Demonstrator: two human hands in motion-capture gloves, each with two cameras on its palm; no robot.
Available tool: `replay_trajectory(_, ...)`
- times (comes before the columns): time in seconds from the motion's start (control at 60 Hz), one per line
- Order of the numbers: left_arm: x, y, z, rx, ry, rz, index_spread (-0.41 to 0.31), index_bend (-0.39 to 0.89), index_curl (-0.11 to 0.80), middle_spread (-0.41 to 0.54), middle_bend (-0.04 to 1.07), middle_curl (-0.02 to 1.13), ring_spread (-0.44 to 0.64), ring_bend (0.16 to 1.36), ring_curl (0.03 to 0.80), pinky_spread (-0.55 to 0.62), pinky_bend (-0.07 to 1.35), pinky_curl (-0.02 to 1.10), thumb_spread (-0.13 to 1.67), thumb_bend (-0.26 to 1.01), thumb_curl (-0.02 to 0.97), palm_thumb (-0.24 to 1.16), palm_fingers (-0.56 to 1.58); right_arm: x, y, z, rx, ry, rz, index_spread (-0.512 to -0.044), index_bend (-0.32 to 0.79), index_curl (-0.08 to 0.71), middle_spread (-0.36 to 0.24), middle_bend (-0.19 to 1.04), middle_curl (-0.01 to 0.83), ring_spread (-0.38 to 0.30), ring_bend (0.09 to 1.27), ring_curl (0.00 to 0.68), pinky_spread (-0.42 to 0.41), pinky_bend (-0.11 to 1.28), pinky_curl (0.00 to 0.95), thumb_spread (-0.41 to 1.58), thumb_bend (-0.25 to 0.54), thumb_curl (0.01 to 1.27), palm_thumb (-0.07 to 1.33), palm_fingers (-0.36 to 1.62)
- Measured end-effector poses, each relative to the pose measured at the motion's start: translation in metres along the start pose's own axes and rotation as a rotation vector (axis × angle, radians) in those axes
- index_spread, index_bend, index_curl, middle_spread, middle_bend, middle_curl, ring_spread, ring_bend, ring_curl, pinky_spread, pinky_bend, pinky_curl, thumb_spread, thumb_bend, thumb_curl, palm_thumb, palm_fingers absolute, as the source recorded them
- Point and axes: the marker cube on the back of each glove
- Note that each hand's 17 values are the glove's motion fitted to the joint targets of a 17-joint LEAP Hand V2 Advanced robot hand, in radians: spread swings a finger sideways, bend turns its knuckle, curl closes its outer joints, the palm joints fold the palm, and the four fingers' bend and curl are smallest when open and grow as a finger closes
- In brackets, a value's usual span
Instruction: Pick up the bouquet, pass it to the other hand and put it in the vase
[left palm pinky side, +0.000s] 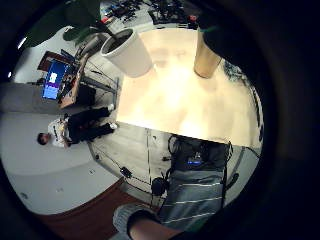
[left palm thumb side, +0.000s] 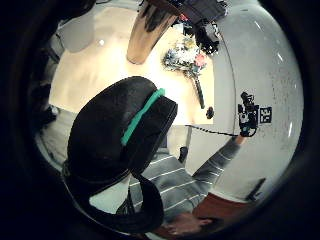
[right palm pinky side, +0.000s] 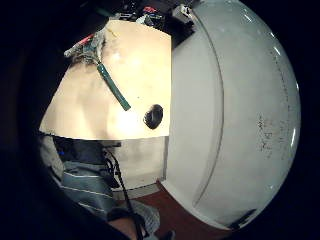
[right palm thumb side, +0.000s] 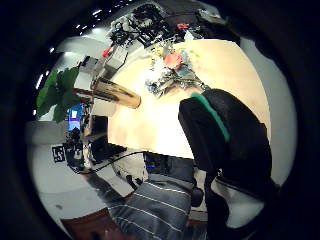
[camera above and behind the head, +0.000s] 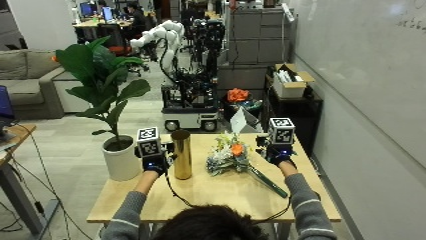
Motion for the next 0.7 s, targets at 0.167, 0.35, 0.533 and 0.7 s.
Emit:
replay_trajectory(0.167,0.004,-0.005,0.004,-0.003,-0.001,0.0,-0.089,0.18,0.366,0.104,0.16,0.26,0.16,0.46,0.282,0.2,0.28,0.32,1.09,-0.02,0.206,0.06,0.46,-0.006,0.0,0.003,0.006,0.002,-0.017,-0.299,0.13,0.244,0.012,0.26,0.332,0.082,0.33,0.274,0.23,0.3,0.301,1.37,0.207,0.17,0.46,0.41)
replay_trajectory(0.35,0.013,-0.017,0.011,0.019,0.005,0.041,-0.09,0.17,0.38,0.104,0.16,0.28,0.16,0.46,0.293,0.2,0.28,0.34,1.1,-0.02,0.224,0.05,0.46,-0.006,0.003,0.001,0.01,-0.004,-0.012,-0.308,0.13,0.242,0.012,0.25,0.35,0.084,0.34,0.292,0.231,0.31,0.32,1.38,0.172,0.18,0.47,0.39)
replay_trajectory(0.533,0.023,0.0,0.003,-0.015,-0.001,0.05,-0.09,0.17,0.388,0.104,0.16,0.28,0.16,0.46,0.301,0.2,0.27,0.36,1.1,-0.02,0.233,0.05,0.45,-0.003,0.004,0.002,0.004,-0.005,0.0,-0.313,0.13,0.242,0.012,0.25,0.363,0.084,0.34,0.304,0.231,0.31,0.331,1.38,0.141,0.2,0.49,0.39)
replay_trajectory(0.7,0.031,-0.009,0.007,-0.003,-0.003,0.065,-0.09,0.17,0.392,0.105,0.15,0.29,0.16,0.47,0.307,0.2,0.27,0.37,1.1,-0.02,0.239,0.04,0.45,-0.001,0.007,0.004,-0.012,-0.012,0.002,-0.312,0.13,0.246,0.012,0.24,0.371,0.085,0.34,0.311,0.232,0.3,0.338,1.38,0.114,0.2,0.5,0.39)
